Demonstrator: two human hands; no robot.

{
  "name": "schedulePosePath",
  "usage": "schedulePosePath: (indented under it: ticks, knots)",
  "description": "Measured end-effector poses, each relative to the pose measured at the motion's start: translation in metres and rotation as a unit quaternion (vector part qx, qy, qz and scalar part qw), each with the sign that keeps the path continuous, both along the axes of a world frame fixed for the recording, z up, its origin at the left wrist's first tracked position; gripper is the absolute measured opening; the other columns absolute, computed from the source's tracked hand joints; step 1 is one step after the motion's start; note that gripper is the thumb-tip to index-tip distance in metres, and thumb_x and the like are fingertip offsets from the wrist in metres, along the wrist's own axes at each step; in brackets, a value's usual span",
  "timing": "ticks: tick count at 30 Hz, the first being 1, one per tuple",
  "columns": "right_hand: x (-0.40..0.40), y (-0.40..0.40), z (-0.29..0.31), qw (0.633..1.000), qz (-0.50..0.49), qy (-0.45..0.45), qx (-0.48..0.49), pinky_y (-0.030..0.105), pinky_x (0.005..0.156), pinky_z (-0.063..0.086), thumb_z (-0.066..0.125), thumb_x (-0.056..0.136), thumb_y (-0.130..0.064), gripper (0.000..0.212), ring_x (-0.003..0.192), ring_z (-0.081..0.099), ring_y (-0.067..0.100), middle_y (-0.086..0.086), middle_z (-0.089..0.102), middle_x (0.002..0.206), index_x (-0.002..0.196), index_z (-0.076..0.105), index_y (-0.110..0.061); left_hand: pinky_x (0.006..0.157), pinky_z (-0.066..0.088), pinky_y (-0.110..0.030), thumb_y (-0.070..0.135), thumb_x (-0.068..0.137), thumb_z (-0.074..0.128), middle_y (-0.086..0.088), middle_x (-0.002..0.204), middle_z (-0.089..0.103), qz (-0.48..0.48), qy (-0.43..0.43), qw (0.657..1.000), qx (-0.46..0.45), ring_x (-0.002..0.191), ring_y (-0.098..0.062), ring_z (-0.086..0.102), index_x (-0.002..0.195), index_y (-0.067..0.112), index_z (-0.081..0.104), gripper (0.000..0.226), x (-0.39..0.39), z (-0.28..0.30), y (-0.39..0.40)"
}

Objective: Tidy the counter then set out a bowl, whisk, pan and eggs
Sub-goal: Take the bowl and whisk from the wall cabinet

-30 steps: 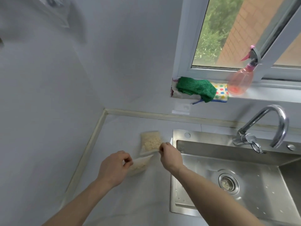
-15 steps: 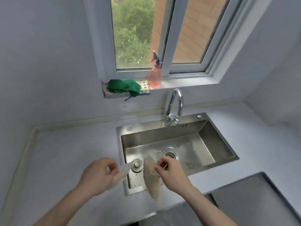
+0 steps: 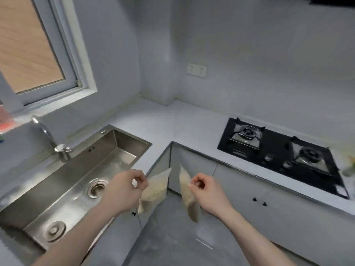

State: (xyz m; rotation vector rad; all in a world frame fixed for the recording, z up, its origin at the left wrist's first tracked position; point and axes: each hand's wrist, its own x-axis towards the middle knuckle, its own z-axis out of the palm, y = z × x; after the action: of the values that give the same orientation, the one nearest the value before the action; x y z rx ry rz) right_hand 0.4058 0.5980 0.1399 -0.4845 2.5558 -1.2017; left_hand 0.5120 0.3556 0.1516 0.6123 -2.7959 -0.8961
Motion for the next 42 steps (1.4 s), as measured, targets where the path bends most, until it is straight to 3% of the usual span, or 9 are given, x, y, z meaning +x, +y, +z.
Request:
schedulePosePath:
  ticks: [3, 7, 13, 18, 24, 28, 33, 38, 42]
  knots:
    - [-0.007, 0.085, 0.006, 0.996, -0.081, -0.003, -0.027, 0.016, 0.056, 0.037, 0.066, 0.092, -0.016, 0.011, 0.059, 0.044, 0.006, -0.005, 0.055, 0.068, 0.083, 0.065, -0.011, 0.058, 0.04, -0.024, 0.036, 0.084, 0.07, 0.022, 0.073, 0.066, -0.075, 0.014, 0.997, 0.021, 0.062, 0.002, 0.055, 0.073, 0.033, 0.067, 0.012, -0.036, 0.008, 0.067]
    - [-0.006, 0.182, 0.011, 0.982, -0.182, -0.003, -0.05, 0.024, 0.059, 0.037, 0.067, 0.091, -0.018, 0.017, 0.057, 0.041, 0.006, -0.009, 0.049, 0.062, 0.076, 0.062, -0.012, 0.059, 0.04, -0.024, 0.034, 0.086, 0.071, 0.034, 0.078, 0.063, -0.174, 0.012, 0.984, 0.024, 0.066, 0.005, 0.055, 0.071, 0.033, 0.066, 0.016, -0.08, 0.015, 0.149]
    - [0.003, 0.298, 0.008, 0.947, -0.31, 0.011, -0.087, 0.017, 0.054, 0.034, 0.066, 0.092, -0.016, 0.025, 0.057, 0.041, 0.008, -0.007, 0.047, 0.062, 0.069, 0.058, -0.016, 0.057, 0.036, -0.018, 0.03, 0.086, 0.071, 0.02, 0.077, 0.067, -0.316, 0.0, 0.949, 0.027, 0.064, 0.006, 0.054, 0.073, 0.03, 0.066, 0.015, -0.149, 0.021, 0.266]
    - [-0.01, 0.381, -0.001, 0.916, -0.393, -0.002, -0.078, 0.028, 0.062, 0.042, 0.068, 0.09, -0.018, 0.024, 0.056, 0.047, 0.008, -0.013, 0.049, 0.057, 0.068, 0.06, -0.022, 0.059, 0.036, -0.02, 0.026, 0.086, 0.072, 0.026, 0.08, 0.065, -0.39, 0.006, 0.92, 0.044, 0.066, 0.007, 0.054, 0.072, 0.029, 0.066, 0.015, -0.202, 0.011, 0.357]
    - [-0.051, 0.465, 0.0, 0.891, -0.451, 0.005, -0.053, 0.028, 0.06, 0.042, 0.069, 0.091, -0.019, 0.016, 0.056, 0.051, 0.01, -0.012, 0.051, 0.058, 0.075, 0.065, -0.016, 0.066, 0.046, -0.028, 0.029, 0.086, 0.07, 0.018, 0.079, 0.067, -0.42, -0.006, 0.905, 0.066, 0.065, 0.0, 0.055, 0.073, 0.03, 0.067, 0.014, -0.276, 0.001, 0.443]
    - [-0.083, 0.519, -0.001, 0.876, -0.481, 0.012, -0.041, 0.023, 0.056, 0.039, 0.07, 0.091, -0.023, 0.016, 0.054, 0.05, 0.008, -0.01, 0.053, 0.062, 0.075, 0.067, -0.018, 0.059, 0.039, -0.023, 0.028, 0.089, 0.069, 0.015, 0.082, 0.068, -0.455, -0.008, 0.887, 0.08, 0.059, 0.006, 0.053, 0.075, 0.028, 0.067, 0.015, -0.327, -0.004, 0.504]
    - [-0.113, 0.581, -0.005, 0.858, -0.513, 0.02, -0.019, 0.02, 0.054, 0.035, 0.069, 0.091, -0.024, 0.019, 0.049, 0.041, 0.003, -0.012, 0.051, 0.059, 0.072, 0.065, -0.023, 0.065, 0.043, -0.021, 0.023, 0.089, 0.068, 0.014, 0.076, 0.069, -0.477, -0.032, 0.873, 0.1, 0.07, 0.002, 0.059, 0.072, 0.028, 0.068, 0.017, -0.381, -0.01, 0.576]
    - [-0.144, 0.655, -0.008, 0.842, -0.538, 0.026, -0.01, 0.024, 0.058, 0.04, 0.07, 0.089, -0.023, 0.019, 0.052, 0.046, 0.002, -0.013, 0.055, 0.057, 0.071, 0.065, -0.022, 0.061, 0.046, -0.023, 0.021, 0.088, 0.069, 0.008, 0.072, 0.069, -0.46, -0.035, 0.881, 0.103, 0.061, -0.004, 0.057, 0.07, 0.027, 0.068, 0.019, -0.433, -0.014, 0.647]
    - [-0.17, 0.715, -0.016, 0.844, -0.535, 0.022, -0.008, 0.025, 0.057, 0.039, 0.069, 0.088, -0.021, 0.019, 0.05, 0.045, 0.003, -0.013, 0.054, 0.057, 0.07, 0.065, -0.022, 0.068, 0.053, -0.028, 0.021, 0.09, 0.069, 0.002, 0.077, 0.072, -0.421, -0.055, 0.898, 0.114, 0.072, -0.014, 0.067, 0.074, 0.022, 0.071, 0.016, -0.466, -0.025, 0.699]
